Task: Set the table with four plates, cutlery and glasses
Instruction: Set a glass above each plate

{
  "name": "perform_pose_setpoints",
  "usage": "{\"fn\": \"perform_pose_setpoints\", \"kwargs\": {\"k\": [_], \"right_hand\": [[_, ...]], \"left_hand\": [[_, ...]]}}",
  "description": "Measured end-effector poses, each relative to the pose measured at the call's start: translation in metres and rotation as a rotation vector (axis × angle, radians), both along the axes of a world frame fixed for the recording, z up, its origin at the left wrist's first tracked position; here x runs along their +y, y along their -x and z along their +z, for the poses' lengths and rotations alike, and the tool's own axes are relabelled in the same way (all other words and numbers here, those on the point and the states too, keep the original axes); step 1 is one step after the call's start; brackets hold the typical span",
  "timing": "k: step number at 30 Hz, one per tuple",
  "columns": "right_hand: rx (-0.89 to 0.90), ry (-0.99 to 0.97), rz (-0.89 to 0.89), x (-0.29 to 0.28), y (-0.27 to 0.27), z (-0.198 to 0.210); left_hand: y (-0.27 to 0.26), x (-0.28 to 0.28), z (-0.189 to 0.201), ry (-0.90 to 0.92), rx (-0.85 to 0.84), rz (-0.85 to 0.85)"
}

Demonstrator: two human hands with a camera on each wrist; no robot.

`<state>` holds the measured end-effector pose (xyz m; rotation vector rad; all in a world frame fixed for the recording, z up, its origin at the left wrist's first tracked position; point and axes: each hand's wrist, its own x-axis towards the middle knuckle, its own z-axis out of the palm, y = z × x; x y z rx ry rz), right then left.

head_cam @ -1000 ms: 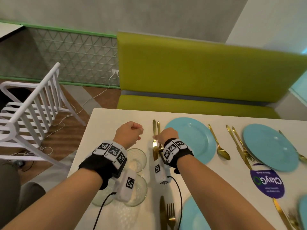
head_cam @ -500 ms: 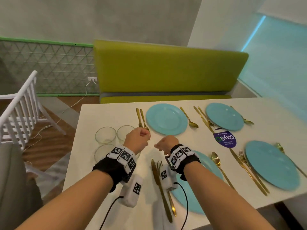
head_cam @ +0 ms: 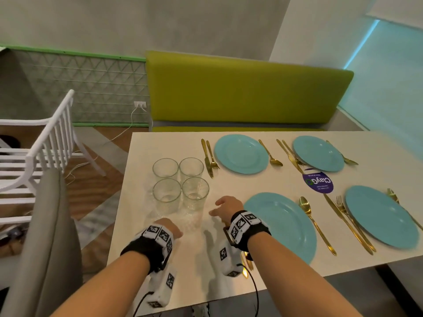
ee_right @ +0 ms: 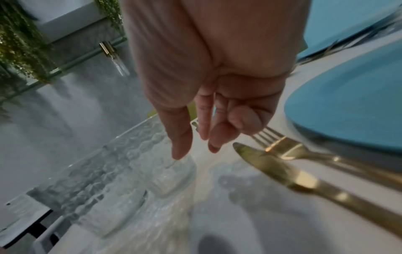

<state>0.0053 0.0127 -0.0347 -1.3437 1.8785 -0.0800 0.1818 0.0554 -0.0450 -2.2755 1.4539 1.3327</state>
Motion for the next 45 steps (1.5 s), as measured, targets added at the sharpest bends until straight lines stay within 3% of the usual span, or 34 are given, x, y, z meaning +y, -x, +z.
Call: {"fn": "perform_pose_setpoints", "kwargs": {"k": [4,6,16,25,32,38,45], "right_hand": [[-0.113,0.008,-0.061,-0.002,-0.013,-0.013],[-0.165,0.038,-0.054,-0.004,-0.016,-0.016],[-0.276,0.195,-0.008,-0.014,-0.032,-0.031],[-0.249,0.242,0.017,-0.018,-0.038,-0.033],[-0.219,0.291,-0.038,-0.007,-0.034,-0.023],[-0.213,0.354,-0.155,0.011,-0.004,0.002],[-0.128,0.395,-0.305,0.025,0.065,0.034]], "left_hand": [[-0.032,-0.014,-0.004,0.198,-0.029,0.355],[-0.04,-0.02,-0.009,0.315,0.031,0.414],[-0.039,-0.033,-0.031,0.553,0.308,0.397],[-0.035,-0.032,-0.027,0.592,0.343,0.428],[-0.038,-0.025,-0.023,0.58,0.308,0.356],[-0.018,-0.015,-0.013,0.583,0.345,0.294],[0.039,-0.019,0.017,0.595,0.416,0.129]]}}
